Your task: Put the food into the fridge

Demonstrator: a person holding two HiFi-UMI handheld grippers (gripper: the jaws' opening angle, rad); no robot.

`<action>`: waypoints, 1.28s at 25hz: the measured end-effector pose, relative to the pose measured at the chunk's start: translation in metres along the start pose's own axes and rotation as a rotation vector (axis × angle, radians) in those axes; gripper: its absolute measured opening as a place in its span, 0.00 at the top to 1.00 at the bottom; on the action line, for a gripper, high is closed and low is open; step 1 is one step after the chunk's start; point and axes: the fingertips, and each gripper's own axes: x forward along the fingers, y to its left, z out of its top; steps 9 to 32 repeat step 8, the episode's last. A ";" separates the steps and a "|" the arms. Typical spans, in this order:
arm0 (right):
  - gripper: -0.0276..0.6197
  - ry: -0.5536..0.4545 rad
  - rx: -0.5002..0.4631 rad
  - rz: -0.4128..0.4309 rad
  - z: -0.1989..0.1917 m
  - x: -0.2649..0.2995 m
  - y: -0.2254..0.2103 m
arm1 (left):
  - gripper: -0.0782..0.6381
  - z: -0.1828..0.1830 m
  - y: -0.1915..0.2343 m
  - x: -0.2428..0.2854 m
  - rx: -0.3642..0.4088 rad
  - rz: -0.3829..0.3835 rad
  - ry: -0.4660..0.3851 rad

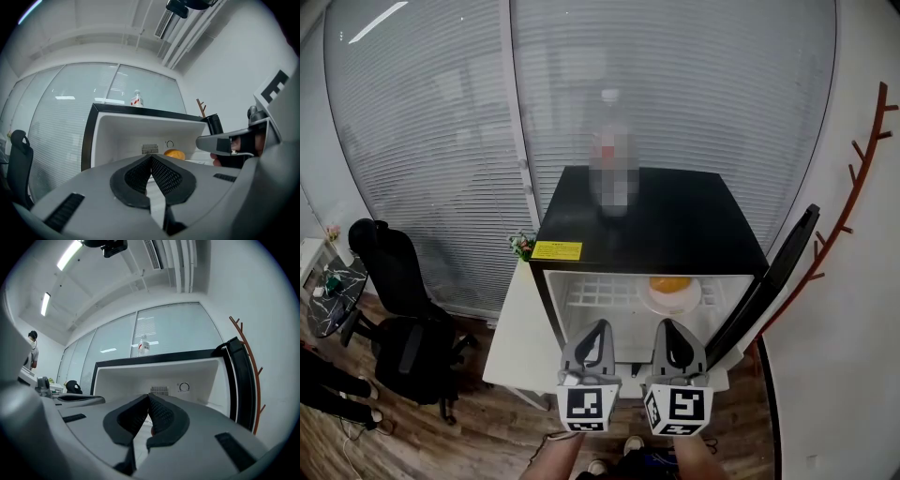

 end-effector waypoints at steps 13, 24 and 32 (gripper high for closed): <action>0.91 0.006 -0.003 -0.002 -0.003 0.004 -0.001 | 0.85 -0.003 -0.003 0.004 -0.011 -0.008 -0.001; 0.91 0.006 -0.003 -0.002 -0.003 0.004 -0.001 | 0.85 -0.003 -0.003 0.004 -0.011 -0.008 -0.001; 0.91 0.006 -0.003 -0.002 -0.003 0.004 -0.001 | 0.85 -0.003 -0.003 0.004 -0.011 -0.008 -0.001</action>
